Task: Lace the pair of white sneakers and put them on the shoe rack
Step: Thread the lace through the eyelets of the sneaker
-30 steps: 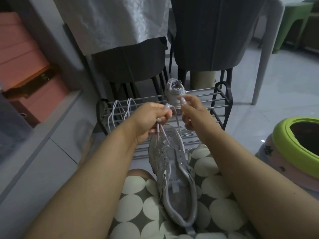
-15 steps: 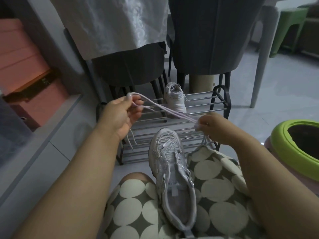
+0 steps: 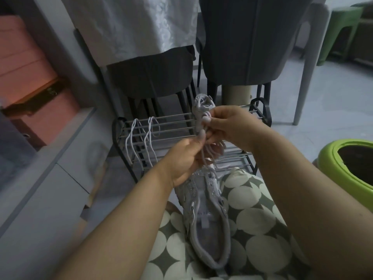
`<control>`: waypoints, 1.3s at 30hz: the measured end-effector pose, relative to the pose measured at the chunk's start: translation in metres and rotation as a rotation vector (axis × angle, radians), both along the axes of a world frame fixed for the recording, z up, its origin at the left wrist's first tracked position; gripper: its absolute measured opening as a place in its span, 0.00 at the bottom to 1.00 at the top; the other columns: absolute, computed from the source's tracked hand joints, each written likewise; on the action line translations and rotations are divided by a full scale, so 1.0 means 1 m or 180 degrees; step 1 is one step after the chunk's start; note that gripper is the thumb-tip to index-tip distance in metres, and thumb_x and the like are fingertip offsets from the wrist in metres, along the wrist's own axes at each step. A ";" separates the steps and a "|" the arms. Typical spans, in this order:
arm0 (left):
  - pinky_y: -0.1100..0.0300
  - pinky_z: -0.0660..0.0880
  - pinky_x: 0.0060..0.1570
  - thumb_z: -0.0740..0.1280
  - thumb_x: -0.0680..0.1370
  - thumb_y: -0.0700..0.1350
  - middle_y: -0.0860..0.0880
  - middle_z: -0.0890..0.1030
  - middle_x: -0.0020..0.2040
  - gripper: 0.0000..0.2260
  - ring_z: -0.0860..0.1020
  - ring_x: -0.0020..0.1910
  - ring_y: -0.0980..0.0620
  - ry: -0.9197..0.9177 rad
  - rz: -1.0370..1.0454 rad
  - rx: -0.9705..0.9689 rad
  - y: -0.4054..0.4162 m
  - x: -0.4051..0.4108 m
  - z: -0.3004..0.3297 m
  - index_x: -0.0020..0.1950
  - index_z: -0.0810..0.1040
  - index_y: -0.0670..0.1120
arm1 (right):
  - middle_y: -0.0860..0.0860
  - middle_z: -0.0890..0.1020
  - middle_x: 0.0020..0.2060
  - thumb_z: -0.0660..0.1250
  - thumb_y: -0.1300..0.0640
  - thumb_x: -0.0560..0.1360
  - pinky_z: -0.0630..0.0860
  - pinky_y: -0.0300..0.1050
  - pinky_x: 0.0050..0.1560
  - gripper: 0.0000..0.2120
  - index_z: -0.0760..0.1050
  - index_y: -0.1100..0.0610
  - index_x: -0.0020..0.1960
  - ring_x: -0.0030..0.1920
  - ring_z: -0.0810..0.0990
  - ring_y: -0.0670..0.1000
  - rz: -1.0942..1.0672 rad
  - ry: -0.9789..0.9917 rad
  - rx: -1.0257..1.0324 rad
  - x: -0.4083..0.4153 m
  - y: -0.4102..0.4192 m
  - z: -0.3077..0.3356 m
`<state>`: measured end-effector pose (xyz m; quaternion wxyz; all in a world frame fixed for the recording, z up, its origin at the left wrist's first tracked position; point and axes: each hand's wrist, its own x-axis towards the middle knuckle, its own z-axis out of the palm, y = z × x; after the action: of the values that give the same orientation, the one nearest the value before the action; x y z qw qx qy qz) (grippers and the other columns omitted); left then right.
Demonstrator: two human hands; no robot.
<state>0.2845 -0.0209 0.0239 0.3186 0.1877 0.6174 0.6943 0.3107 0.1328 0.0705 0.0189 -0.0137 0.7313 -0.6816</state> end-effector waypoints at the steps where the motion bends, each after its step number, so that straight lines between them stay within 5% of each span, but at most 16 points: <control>1: 0.61 0.77 0.43 0.58 0.81 0.49 0.45 0.82 0.45 0.17 0.79 0.45 0.50 0.0110 0.0004 -0.0096 0.000 0.001 -0.001 0.58 0.76 0.37 | 0.58 0.78 0.34 0.62 0.62 0.78 0.79 0.38 0.36 0.08 0.74 0.67 0.48 0.32 0.78 0.50 -0.0051 -0.0046 -0.0150 -0.002 0.002 -0.002; 5: 0.63 0.77 0.36 0.60 0.80 0.44 0.49 0.82 0.39 0.10 0.78 0.36 0.56 0.0251 0.0025 -0.0279 -0.003 0.000 -0.001 0.49 0.78 0.40 | 0.55 0.73 0.31 0.60 0.60 0.80 0.70 0.40 0.31 0.09 0.74 0.65 0.45 0.29 0.72 0.49 -0.0657 -0.0152 -0.0230 -0.012 0.016 -0.015; 9: 0.64 0.75 0.32 0.56 0.83 0.45 0.50 0.78 0.31 0.14 0.77 0.31 0.56 0.0106 0.0225 -0.0178 -0.007 -0.004 0.006 0.42 0.75 0.41 | 0.55 0.73 0.35 0.61 0.58 0.79 0.68 0.43 0.33 0.07 0.72 0.60 0.44 0.31 0.70 0.49 -0.0898 -0.0446 0.0950 -0.017 0.020 -0.037; 11: 0.63 0.76 0.31 0.55 0.83 0.44 0.49 0.78 0.30 0.14 0.77 0.31 0.55 -0.0108 0.0319 -0.0036 -0.006 -0.006 0.007 0.45 0.76 0.40 | 0.54 0.76 0.42 0.64 0.56 0.78 0.72 0.44 0.38 0.06 0.70 0.57 0.53 0.37 0.74 0.49 -0.0996 -0.0237 0.1220 -0.013 0.015 -0.044; 15: 0.55 0.78 0.40 0.56 0.83 0.45 0.45 0.77 0.36 0.14 0.76 0.37 0.49 -0.0222 0.0357 -0.0083 0.002 -0.007 0.010 0.52 0.76 0.37 | 0.47 0.75 0.54 0.56 0.52 0.81 0.75 0.29 0.47 0.17 0.65 0.51 0.69 0.52 0.76 0.41 -0.0202 0.0505 0.0926 0.001 0.003 -0.043; 21: 0.55 0.80 0.45 0.57 0.83 0.43 0.41 0.81 0.43 0.13 0.80 0.41 0.48 -0.0414 0.0606 0.0154 0.016 -0.007 0.021 0.54 0.76 0.35 | 0.53 0.80 0.53 0.70 0.51 0.73 0.79 0.47 0.55 0.25 0.67 0.54 0.67 0.53 0.81 0.50 0.0227 0.0218 0.0406 0.006 -0.002 -0.053; 24: 0.60 0.81 0.38 0.57 0.83 0.43 0.41 0.81 0.41 0.13 0.81 0.38 0.50 -0.0363 0.0528 0.0127 0.020 -0.008 0.022 0.52 0.78 0.36 | 0.53 0.81 0.47 0.72 0.58 0.72 0.81 0.41 0.45 0.21 0.70 0.56 0.62 0.44 0.82 0.47 0.0067 0.0264 0.0686 0.009 0.002 -0.053; 27: 0.54 0.79 0.47 0.56 0.83 0.42 0.40 0.81 0.43 0.14 0.80 0.39 0.49 -0.0216 0.0527 0.0050 0.026 -0.009 0.021 0.51 0.79 0.36 | 0.49 0.80 0.37 0.70 0.60 0.73 0.74 0.33 0.34 0.09 0.75 0.57 0.53 0.32 0.78 0.39 -0.0294 0.0351 0.0671 0.010 0.006 -0.051; 29: 0.51 0.77 0.52 0.58 0.82 0.42 0.42 0.81 0.41 0.13 0.78 0.39 0.50 0.0007 0.0571 -0.0171 0.031 -0.010 0.020 0.50 0.80 0.37 | 0.52 0.80 0.35 0.69 0.60 0.75 0.75 0.39 0.34 0.04 0.76 0.54 0.47 0.33 0.78 0.46 -0.0497 0.0218 0.0628 0.012 0.012 -0.050; 33: 0.66 0.76 0.38 0.60 0.81 0.37 0.47 0.80 0.38 0.10 0.75 0.33 0.58 0.0210 0.0638 -0.0241 0.043 -0.006 0.014 0.46 0.80 0.39 | 0.55 0.76 0.30 0.66 0.61 0.76 0.67 0.45 0.33 0.02 0.76 0.57 0.44 0.32 0.70 0.53 -0.0774 -0.0097 0.0017 0.016 0.028 -0.056; 39: 0.66 0.79 0.35 0.60 0.81 0.36 0.47 0.81 0.37 0.08 0.80 0.32 0.57 0.0043 0.0539 -0.0185 0.072 0.003 0.008 0.48 0.79 0.38 | 0.52 0.71 0.25 0.64 0.60 0.78 0.62 0.40 0.26 0.08 0.73 0.62 0.41 0.23 0.64 0.47 -0.1084 -0.0219 -0.0456 0.019 0.049 -0.068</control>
<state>0.2877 0.0511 0.0319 0.2598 0.1301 0.6531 0.6993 0.3292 0.1818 0.0030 -0.0727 0.1323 0.6716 -0.7253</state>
